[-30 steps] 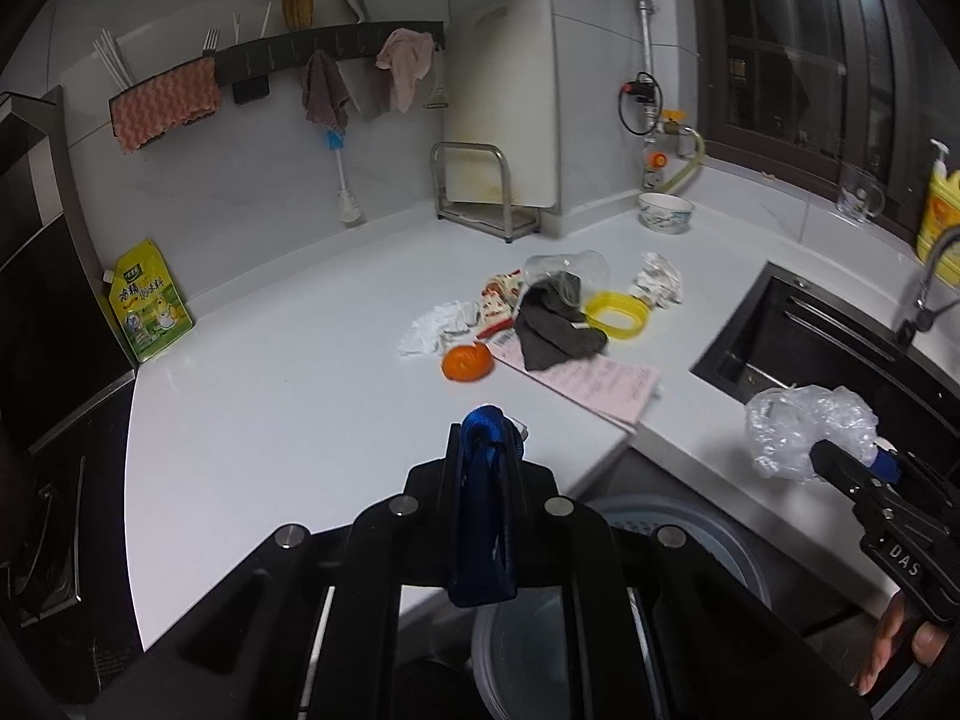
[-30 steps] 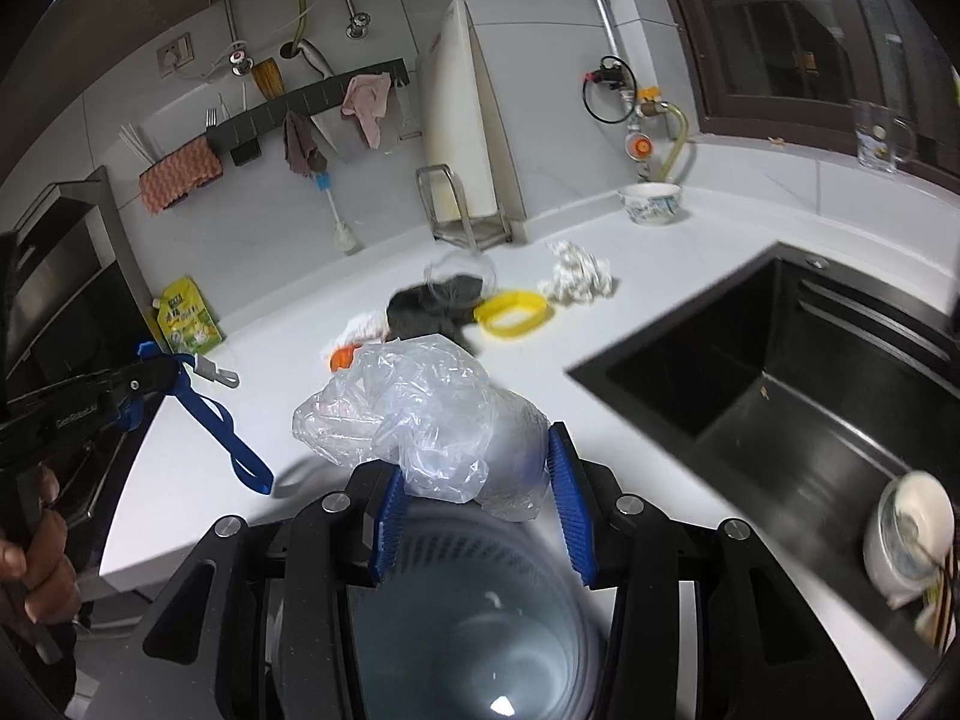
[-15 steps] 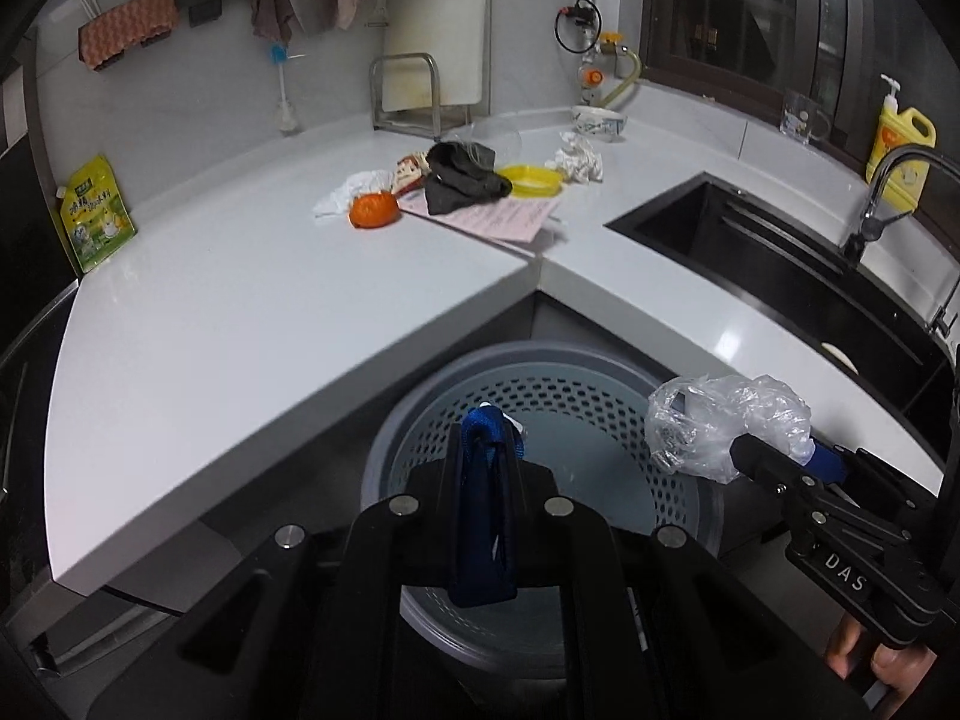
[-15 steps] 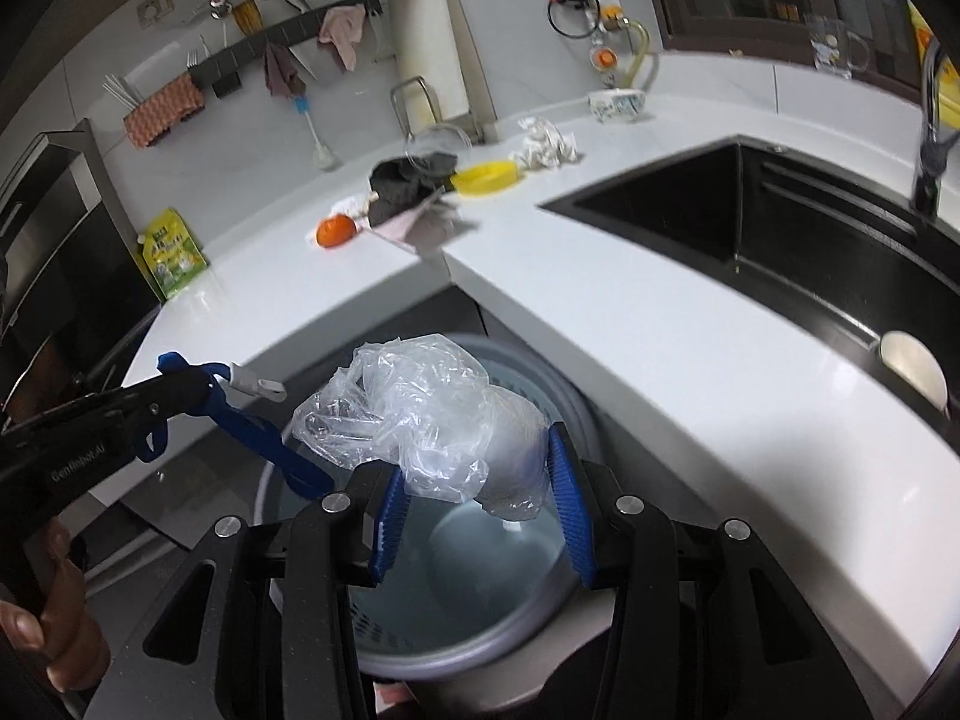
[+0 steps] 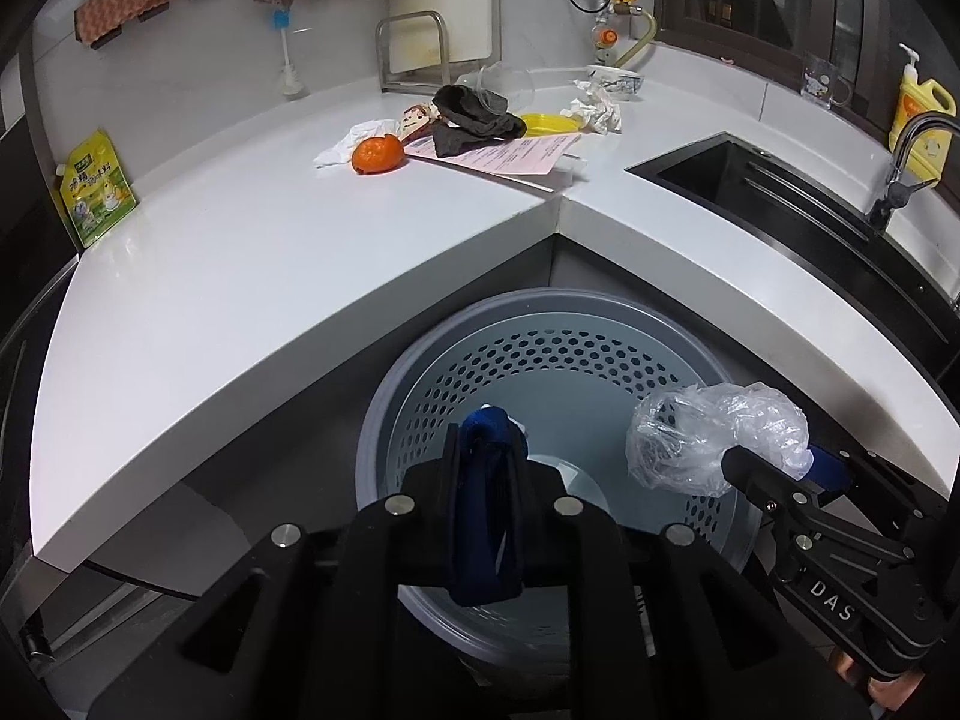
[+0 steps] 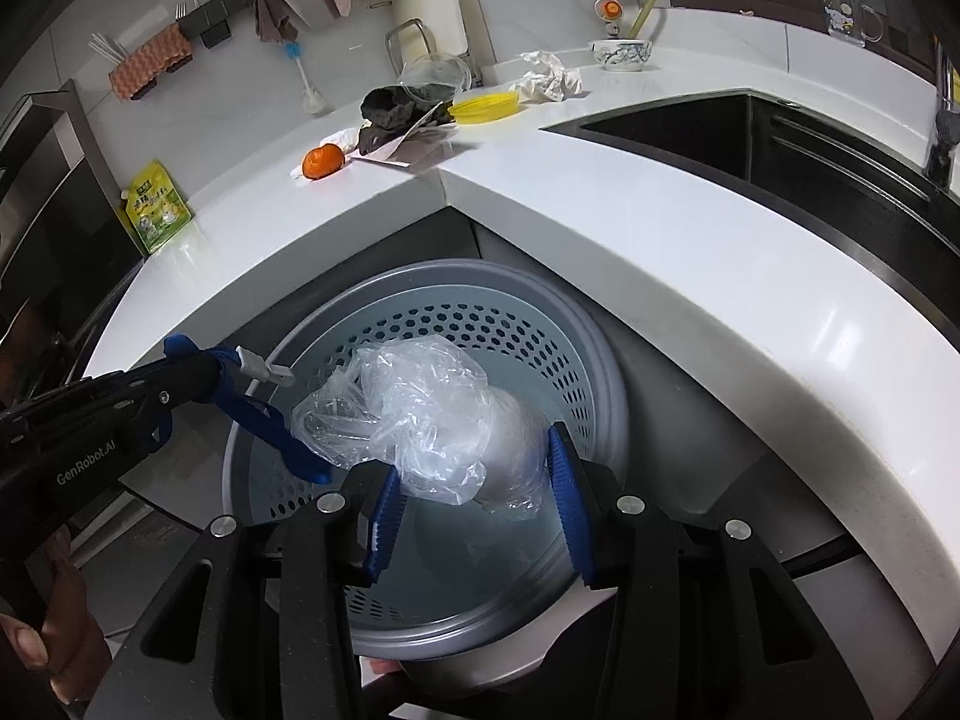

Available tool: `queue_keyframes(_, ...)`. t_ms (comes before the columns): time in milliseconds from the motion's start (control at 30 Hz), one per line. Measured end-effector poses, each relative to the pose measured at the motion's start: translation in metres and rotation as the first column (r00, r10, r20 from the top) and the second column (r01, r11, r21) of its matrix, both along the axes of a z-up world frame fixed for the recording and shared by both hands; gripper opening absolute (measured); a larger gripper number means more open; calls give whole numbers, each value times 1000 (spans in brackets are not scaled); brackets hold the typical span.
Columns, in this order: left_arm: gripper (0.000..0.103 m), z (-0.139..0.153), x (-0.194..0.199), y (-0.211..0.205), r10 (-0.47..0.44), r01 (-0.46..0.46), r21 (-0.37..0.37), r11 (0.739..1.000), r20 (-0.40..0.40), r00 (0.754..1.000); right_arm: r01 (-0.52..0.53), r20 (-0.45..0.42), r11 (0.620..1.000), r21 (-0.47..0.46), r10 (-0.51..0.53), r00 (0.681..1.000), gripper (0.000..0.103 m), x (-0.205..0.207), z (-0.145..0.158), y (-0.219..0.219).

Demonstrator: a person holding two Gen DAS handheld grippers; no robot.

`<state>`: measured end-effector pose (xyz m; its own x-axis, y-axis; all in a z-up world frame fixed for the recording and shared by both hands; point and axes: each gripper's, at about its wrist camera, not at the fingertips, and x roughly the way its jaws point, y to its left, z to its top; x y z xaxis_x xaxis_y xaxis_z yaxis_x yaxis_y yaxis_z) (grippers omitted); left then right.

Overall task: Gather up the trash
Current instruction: 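Open the right gripper to drop the plastic bag into the bin, then move the right gripper to the crumpled white paper towel while the left gripper approaches the orange peel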

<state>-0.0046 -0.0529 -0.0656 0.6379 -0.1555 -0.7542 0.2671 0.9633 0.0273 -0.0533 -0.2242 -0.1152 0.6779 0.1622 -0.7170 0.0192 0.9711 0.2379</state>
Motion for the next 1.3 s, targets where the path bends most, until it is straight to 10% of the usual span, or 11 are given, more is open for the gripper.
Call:
queue_keyframes(233,63,5,-2,4,14,-14,-4,1000,33,999,12,14,1000,-2,-12,1000,63,0,2,-2)
queue_keyframes(1300,71,7,4,16,65,-65,-20,998,27,998,-8,1,1000,-5,8,1000,77,0,0,2)
